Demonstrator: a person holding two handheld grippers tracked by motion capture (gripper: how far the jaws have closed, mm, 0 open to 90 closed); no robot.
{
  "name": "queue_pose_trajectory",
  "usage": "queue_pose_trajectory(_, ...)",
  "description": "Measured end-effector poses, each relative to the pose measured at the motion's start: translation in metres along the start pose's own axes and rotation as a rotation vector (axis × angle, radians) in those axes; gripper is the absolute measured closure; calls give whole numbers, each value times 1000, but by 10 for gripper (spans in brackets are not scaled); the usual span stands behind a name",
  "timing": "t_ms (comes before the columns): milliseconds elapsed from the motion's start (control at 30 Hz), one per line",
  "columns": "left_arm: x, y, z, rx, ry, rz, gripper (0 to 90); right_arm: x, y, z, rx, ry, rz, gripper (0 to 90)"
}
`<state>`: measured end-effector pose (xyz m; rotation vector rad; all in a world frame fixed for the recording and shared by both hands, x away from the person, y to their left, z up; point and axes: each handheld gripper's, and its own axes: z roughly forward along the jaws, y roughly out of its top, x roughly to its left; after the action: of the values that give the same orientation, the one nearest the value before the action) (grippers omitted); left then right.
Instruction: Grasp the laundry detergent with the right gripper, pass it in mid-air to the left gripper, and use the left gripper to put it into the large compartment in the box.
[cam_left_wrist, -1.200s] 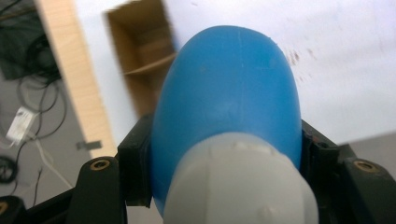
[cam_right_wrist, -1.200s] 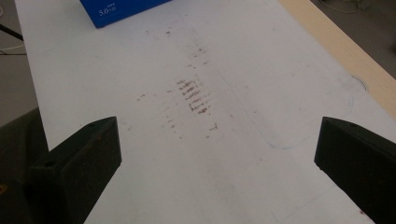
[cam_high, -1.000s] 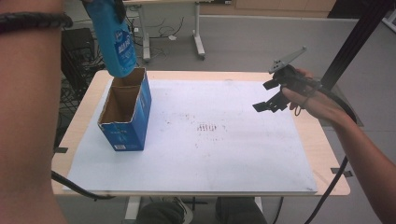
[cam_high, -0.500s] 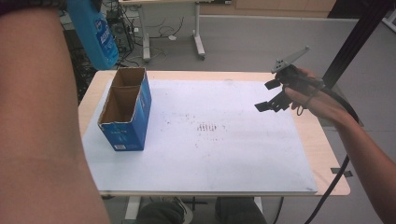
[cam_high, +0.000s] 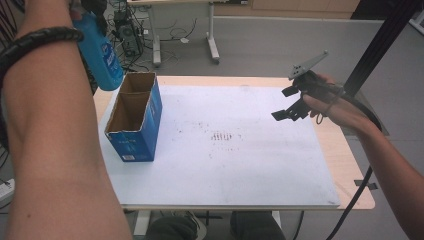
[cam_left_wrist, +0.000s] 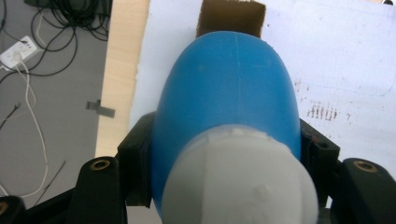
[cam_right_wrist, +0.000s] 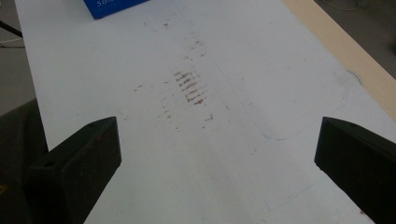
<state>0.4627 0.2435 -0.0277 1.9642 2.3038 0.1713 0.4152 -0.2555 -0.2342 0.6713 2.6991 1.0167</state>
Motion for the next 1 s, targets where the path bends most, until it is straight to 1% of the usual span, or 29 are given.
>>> queue_pose_trajectory(67, 1, 0, 10, 10, -6, 3, 370, 1, 1, 1, 1, 1, -3, 6)
queue_pose_trajectory(100, 1, 0, 10, 10, -6, 3, 370, 1, 1, 1, 1, 1, -3, 6)
queue_pose_trajectory(133, 3, 0, 16, 9, -11, 1, 370, 1, 1, 1, 2, -1, -6, 6)
queue_pose_trajectory(167, 3, 0, 16, 9, -11, 1, 370, 1, 1, 1, 2, -1, -6, 6)
queue_pose_trajectory(200, 4, -1, 24, 2, -11, 2, 370, 0, 0, 1, 8, 0, -6, 6)
queue_pose_trajectory(233, 4, -1, 24, 2, -11, 2, 370, 0, 0, 0, 10, -2, -5, 6)
queue_pose_trajectory(300, 5, -1, 32, 6, -12, 5, 370, 0, 0, 0, 10, -4, -3, 6)
queue_pose_trajectory(400, 6, -2, 46, 17, -15, 9, 370, 0, 1, -1, 9, -5, -11, 6)
queue_pose_trajectory(433, 6, -2, 46, 17, -15, 9, 370, 0, 1, -1, 9, -5, -11, 6)
queue_pose_trajectory(567, 7, -4, 61, 36, -24, 14, 370, 1, 2, -1, 12, -7, -19, 6)
queue_pose_trajectory(633, 8, -5, 72, 41, -29, 13, 370, 1, 2, 0, 12, -9, -17, 6)
queue_pose_trajectory(700, 8, -6, 75, 43, -30, 14, 370, 1, 2, 0, 12, -9, -16, 6)
queue_pose_trajectory(833, 9, -9, 94, 59, -35, 22, 370, 2, 2, 1, 18, -8, -20, 6)
queue_pose_trajectory(867, 9, -9, 94, 59, -35, 22, 370, 2, 2, 1, 18, -8, -19, 6)
queue_pose_trajectory(933, 9, -11, 104, 64, -44, 24, 370, 2, 2, 2, 19, -8, -20, 6)
queue_pose_trajectory(967, 9, -13, 114, 68, -46, 25, 370, 3, 3, 2, 19, -8, -21, 6)
queue_pose_trajectory(1000, 9, -13, 114, 68, -46, 25, 370, 3, 3, 2, 19, -8, -21, 6)
